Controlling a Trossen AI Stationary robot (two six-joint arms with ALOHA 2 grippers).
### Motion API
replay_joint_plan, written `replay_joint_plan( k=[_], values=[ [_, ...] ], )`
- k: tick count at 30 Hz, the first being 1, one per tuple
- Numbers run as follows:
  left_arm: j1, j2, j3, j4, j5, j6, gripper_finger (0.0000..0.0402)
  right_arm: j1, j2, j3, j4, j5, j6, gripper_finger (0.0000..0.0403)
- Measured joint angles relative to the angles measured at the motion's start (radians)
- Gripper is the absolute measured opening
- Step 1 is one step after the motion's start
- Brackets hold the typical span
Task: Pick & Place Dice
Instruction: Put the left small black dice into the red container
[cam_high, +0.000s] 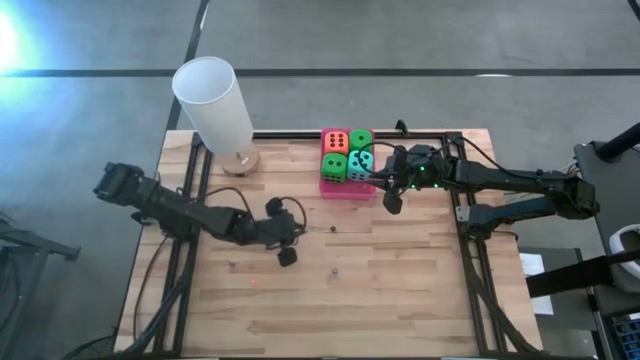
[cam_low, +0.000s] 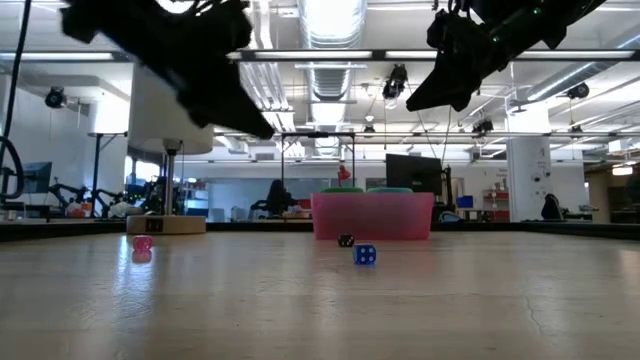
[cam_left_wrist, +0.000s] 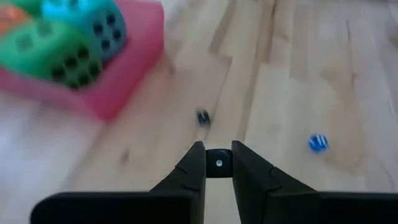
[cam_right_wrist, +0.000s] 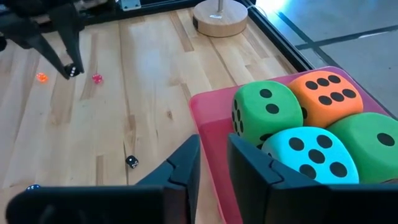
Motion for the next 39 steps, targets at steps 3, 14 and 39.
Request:
replay_joint_plan(
  k=[3, 14, 39],
  values=[
    [0.037, 0.022, 0.063, 0.004, -0.032, 0.078, 0.0050, 0.000, 0.000, 0.000, 0.001, 0.000, 0.000, 0.0082],
    [0.250, 0.186, 0.221, 0.005, -0.010, 0.201, 0.0052, 0.000, 0.000, 0.000, -0.001, 0.000, 0.000, 0.0080],
    [0.422, 0.357, 0.362, 0.009, 0.084, 0.248, 0.0134, 0.000, 0.000, 0.000, -0.007, 0.000, 0.000, 0.0085]
  ],
)
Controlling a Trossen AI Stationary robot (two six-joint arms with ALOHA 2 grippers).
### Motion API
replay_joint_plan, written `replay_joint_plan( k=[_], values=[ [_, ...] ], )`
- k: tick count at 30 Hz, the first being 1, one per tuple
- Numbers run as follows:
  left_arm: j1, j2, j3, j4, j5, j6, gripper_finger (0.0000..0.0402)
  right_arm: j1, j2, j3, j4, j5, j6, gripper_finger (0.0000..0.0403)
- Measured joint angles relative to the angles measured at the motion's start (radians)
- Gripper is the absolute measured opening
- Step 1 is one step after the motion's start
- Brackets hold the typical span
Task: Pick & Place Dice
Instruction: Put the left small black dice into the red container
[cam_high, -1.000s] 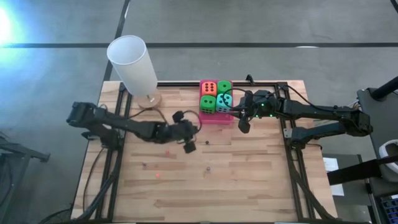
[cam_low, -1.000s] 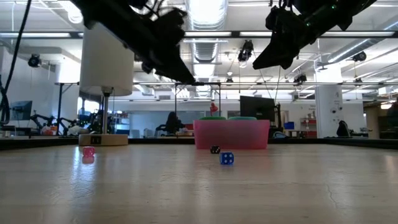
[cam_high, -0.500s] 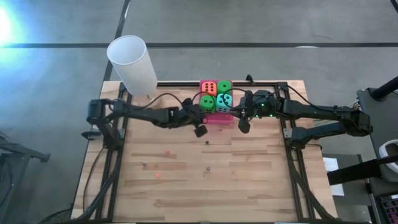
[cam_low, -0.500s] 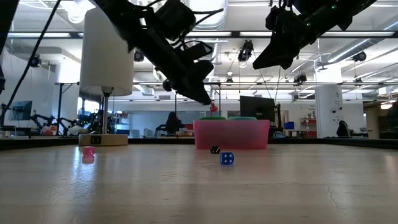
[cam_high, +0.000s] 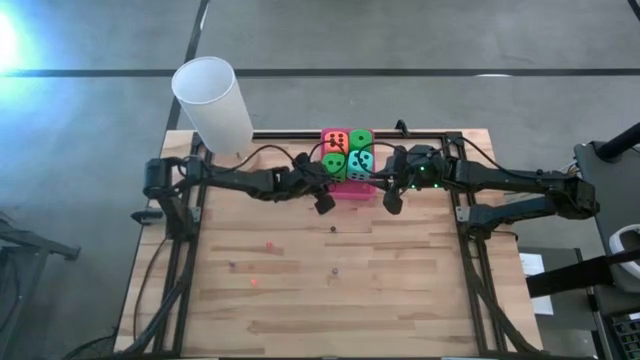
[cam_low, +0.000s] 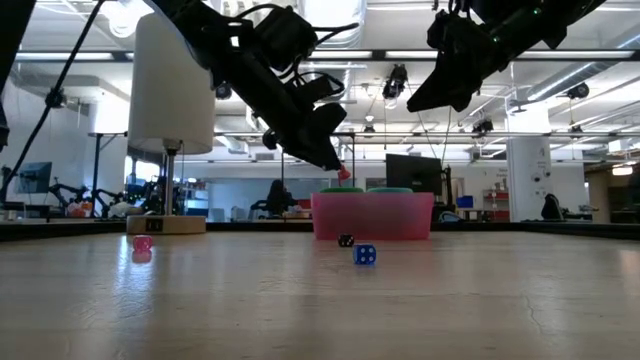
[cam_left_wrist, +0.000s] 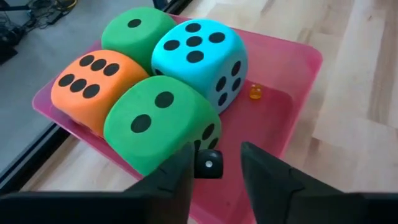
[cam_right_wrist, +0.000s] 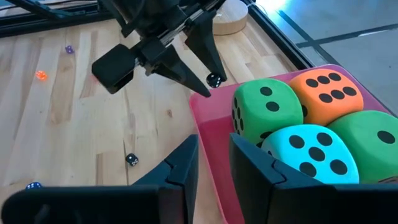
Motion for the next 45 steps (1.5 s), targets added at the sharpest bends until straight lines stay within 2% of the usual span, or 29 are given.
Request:
replay_joint_plan(
  k=[10, 15, 20, 32, 38, 45],
  values=[
    [0.003, 0.000, 0.000, 0.002, 0.000, -0.003, 0.0210, 0.000, 0.000, 0.000, 0.000, 0.000, 0.000, 0.0066],
    [0.005, 0.007, 0.000, 0.008, 0.000, 0.001, 0.0231, 0.000, 0.000, 0.000, 0.000, 0.000, 0.000, 0.0063],
    [0.026, 0.053, 0.000, 0.090, 0.000, 0.003, 0.0243, 0.000, 0.000, 0.000, 0.000, 0.000, 0.000, 0.0069],
    [0.070, 0.071, 0.000, 0.077, 0.000, 0.000, 0.0252, 0.000, 0.000, 0.000, 0.000, 0.000, 0.000, 0.0081],
    [0.070, 0.071, -0.001, 0.065, 0.066, 0.000, 0.0240, 0.000, 0.000, 0.000, 0.000, 0.000, 0.001, 0.0070],
    [0.070, 0.071, -0.002, 0.040, 0.068, 0.003, 0.0223, 0.000, 0.000, 0.000, 0.000, 0.000, 0.002, 0.0064]
  ],
)
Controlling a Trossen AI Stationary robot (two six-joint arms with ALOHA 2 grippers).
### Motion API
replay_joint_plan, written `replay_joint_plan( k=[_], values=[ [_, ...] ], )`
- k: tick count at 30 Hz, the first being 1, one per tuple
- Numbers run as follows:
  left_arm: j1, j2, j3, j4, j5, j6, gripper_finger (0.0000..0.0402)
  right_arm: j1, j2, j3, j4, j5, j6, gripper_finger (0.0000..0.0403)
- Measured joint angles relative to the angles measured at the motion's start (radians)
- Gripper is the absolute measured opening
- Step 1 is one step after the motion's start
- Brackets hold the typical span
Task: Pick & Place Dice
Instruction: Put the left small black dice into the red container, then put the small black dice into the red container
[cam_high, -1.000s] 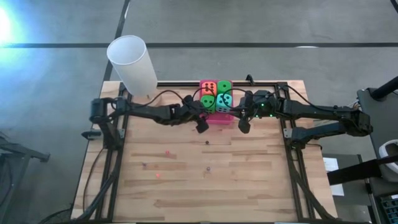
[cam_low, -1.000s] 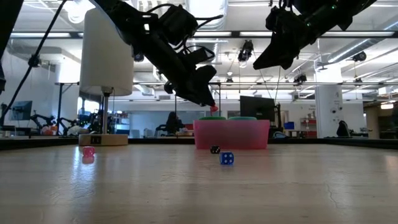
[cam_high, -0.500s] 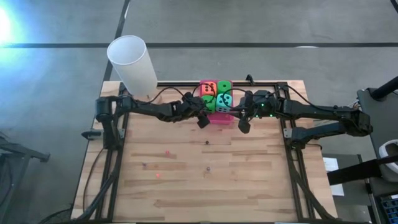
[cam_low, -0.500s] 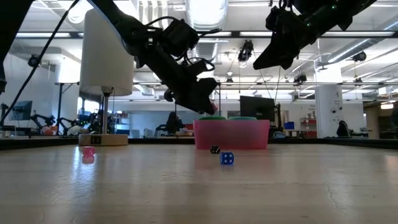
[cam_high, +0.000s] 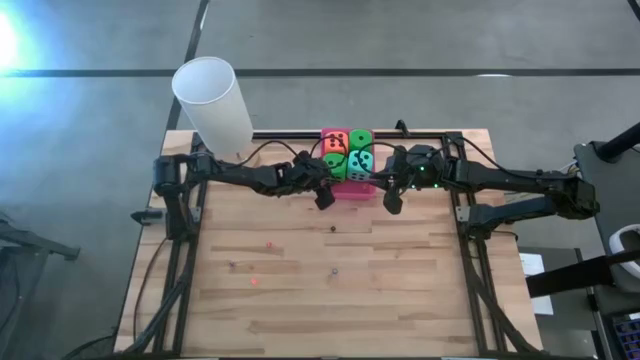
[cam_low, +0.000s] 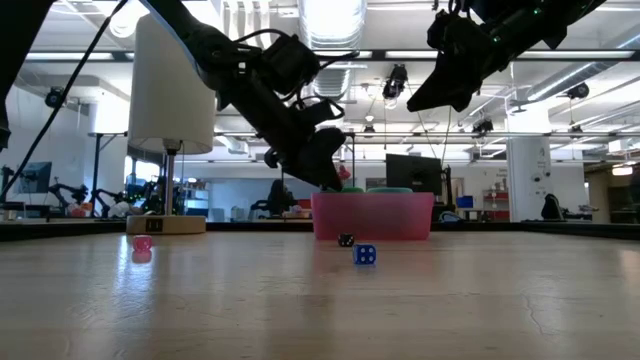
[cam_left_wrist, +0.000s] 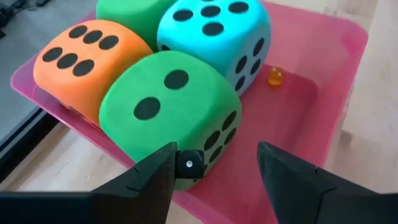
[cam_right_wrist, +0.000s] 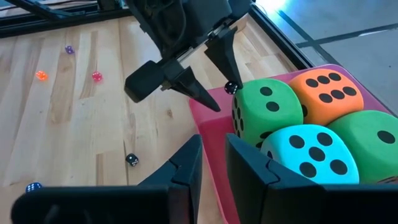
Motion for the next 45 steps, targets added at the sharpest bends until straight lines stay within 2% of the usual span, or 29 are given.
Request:
replay_joint_plan(
  k=[11, 20, 29, 39, 45],
  values=[
    [0.003, 0.000, 0.000, -0.001, 0.007, 0.256, 0.0191, 0.000, 0.000, 0.000, 0.000, 0.000, 0.000, 0.0080],
    [0.020, 0.000, 0.000, 0.042, 0.007, 0.256, 0.0174, 0.000, 0.000, 0.000, 0.000, 0.000, 0.002, 0.0071],
    [0.026, 0.000, 0.000, 0.030, 0.008, 0.169, 0.0165, 0.000, 0.000, 0.000, 0.000, 0.000, 0.002, 0.0061],
    [0.027, 0.045, 0.003, 0.046, -0.001, 0.161, 0.0174, 0.000, 0.000, 0.000, -0.002, 0.000, 0.002, 0.0075],
    [0.019, 0.014, -0.001, 0.026, 0.008, 0.197, 0.0169, 0.000, 0.000, 0.000, -0.003, 0.000, 0.002, 0.0082]
  ],
)
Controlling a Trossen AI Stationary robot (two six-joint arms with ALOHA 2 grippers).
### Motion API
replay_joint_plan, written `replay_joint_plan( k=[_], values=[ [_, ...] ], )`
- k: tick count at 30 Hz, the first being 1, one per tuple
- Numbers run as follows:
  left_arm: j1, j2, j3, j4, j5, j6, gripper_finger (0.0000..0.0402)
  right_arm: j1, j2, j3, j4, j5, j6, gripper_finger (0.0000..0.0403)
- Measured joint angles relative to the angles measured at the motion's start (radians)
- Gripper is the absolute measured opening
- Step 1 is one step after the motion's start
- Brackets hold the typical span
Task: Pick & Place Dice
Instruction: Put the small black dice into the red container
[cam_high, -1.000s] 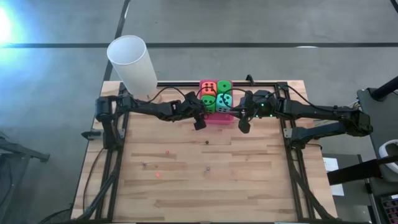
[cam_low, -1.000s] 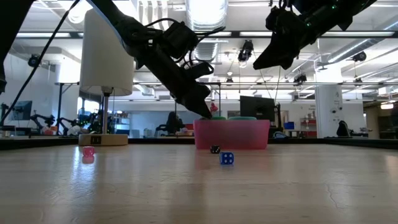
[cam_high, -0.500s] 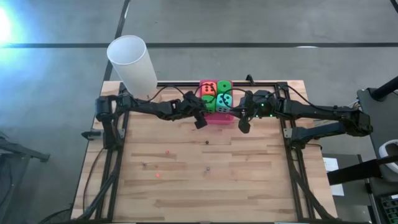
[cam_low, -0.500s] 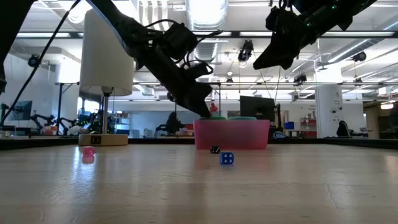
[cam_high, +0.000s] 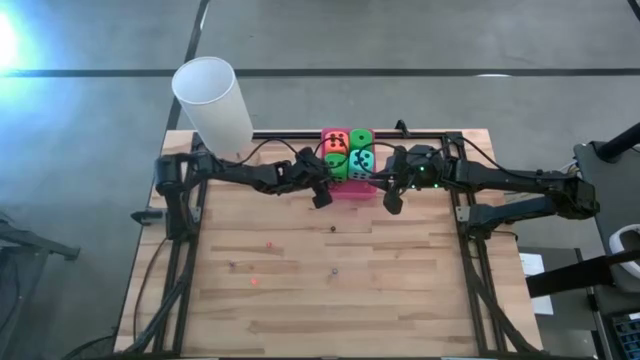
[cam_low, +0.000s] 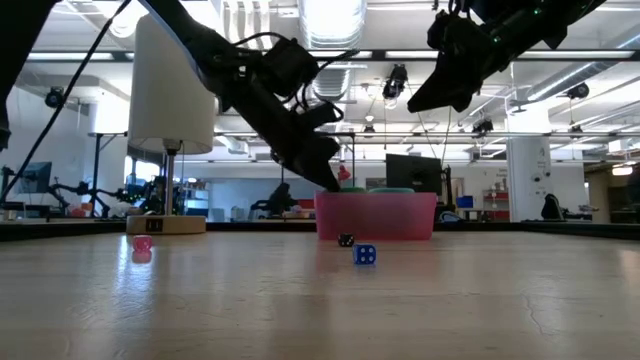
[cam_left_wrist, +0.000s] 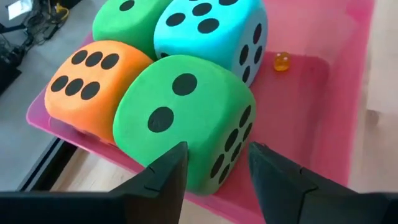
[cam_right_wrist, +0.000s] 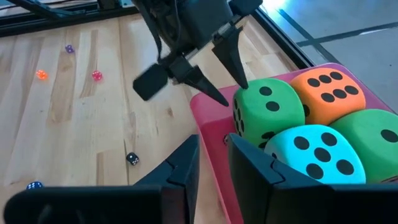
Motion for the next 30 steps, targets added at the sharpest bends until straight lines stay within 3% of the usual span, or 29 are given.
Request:
replay_joint_plan(
  k=[6, 12, 20, 30],
  values=[
    [-0.001, -0.096, -0.001, -0.028, 0.006, 0.001, 0.0160, 0.000, 0.000, -0.002, -0.007, 0.000, -0.005, 0.0074],
    [-0.036, -0.227, -0.001, -0.175, 0.002, -0.026, 0.0161, 0.001, 0.000, -0.006, -0.005, 0.000, -0.031, 0.0063],
    [-0.177, -0.349, -0.001, -0.363, -0.001, -0.045, 0.0170, 0.097, 0.037, -0.032, -0.002, -0.010, -0.202, 0.0059],
    [-0.337, -0.373, -0.001, -0.518, 0.000, -0.159, 0.0185, 0.230, 0.192, -0.031, 0.095, -0.010, -0.318, 0.0048]
  ],
)
